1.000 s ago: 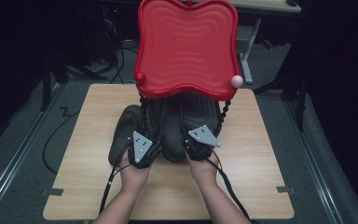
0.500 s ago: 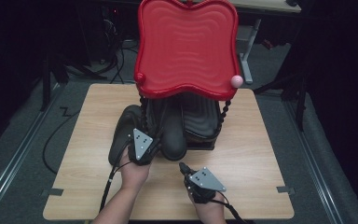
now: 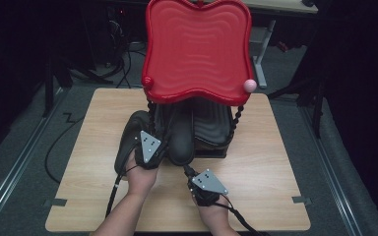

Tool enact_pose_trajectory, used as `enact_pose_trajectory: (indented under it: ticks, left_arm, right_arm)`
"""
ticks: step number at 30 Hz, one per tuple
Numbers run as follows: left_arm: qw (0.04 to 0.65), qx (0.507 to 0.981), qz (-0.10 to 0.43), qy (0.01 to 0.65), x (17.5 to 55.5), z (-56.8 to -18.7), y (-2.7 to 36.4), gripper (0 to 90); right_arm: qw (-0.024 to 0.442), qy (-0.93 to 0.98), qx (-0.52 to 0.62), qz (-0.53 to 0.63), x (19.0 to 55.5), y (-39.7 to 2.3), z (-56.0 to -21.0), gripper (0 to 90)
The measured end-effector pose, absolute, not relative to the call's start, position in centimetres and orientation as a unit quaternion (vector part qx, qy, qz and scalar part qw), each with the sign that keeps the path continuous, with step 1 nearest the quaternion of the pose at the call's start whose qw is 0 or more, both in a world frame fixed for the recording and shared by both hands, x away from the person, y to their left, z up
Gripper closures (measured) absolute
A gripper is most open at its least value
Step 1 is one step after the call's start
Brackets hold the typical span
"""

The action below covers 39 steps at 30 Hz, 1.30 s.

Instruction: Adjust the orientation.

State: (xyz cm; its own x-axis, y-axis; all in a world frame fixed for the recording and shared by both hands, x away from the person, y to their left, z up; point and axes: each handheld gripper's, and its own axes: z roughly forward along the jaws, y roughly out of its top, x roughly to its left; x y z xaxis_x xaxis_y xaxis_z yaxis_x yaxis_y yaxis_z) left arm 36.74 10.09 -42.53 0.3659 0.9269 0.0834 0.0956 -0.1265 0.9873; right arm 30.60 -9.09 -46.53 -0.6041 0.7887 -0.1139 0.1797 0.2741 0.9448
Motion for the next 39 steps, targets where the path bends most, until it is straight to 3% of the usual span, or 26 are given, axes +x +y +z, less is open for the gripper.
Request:
enact_pose_trajectory:
  ticks: [11,25,33,39]
  left_arm:
    - [0.53,0.637,0.383,0.408,36.1,-43.0,10.6,60.3]
    - [0.529,0.65,0.376,0.396,35.6,-43.6,9.9,59.5]
    - [0.534,0.647,0.381,0.389,33.3,-43.8,12.5,59.4]
    - [0.511,0.651,0.4,0.393,30.8,-45.0,16.8,59.2]
  right_arm:
    - [0.315,0.739,0.329,0.497,32.4,-8.2,-46.4,89.5]
    - [0.339,0.735,0.33,0.486,34.5,-8.6,-45.6,88.8]
    - [0.331,0.719,0.349,0.503,36.1,-8.0,-45.0,88.6]
    - [0.332,0.719,0.344,0.505,37.0,-6.4,-44.4,88.3]
